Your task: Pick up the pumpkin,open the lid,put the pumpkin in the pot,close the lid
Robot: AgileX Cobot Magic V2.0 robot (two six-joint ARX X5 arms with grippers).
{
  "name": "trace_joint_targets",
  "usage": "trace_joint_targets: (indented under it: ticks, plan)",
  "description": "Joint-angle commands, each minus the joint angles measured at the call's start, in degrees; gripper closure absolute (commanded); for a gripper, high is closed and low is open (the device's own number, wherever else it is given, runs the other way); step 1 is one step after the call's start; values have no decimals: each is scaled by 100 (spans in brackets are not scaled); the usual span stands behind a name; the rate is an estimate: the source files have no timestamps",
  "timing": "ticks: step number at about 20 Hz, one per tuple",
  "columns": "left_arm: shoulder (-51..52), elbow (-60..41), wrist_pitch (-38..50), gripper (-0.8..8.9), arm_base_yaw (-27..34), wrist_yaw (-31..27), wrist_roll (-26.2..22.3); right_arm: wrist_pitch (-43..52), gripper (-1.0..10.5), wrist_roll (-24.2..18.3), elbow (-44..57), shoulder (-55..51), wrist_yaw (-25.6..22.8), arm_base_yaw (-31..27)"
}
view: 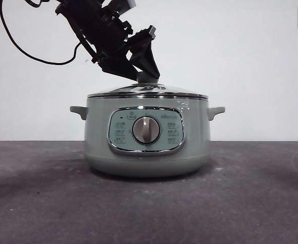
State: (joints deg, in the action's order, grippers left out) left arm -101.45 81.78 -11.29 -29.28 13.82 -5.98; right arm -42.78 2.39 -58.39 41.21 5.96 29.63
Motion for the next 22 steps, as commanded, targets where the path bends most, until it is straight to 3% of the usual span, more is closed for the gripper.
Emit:
trace_joint_targets:
  ticks: [1, 13, 20, 22]
  plan:
    - [-24, 2, 131, 822, -28, 83, -2, 48, 957, 59, -4, -13, -9, 13]
    - [745, 4, 240, 822, 90, -46, 37, 79, 957, 59, -4, 26, -15, 13]
    - [2260, 4, -787, 822, 398, -186, 26, 911, 958, 50, -13, 968, 33, 13]
    - [2793, 4, -1191, 822, 461, -203, 20, 1272, 958, 37, -98, 1506, 271, 13]
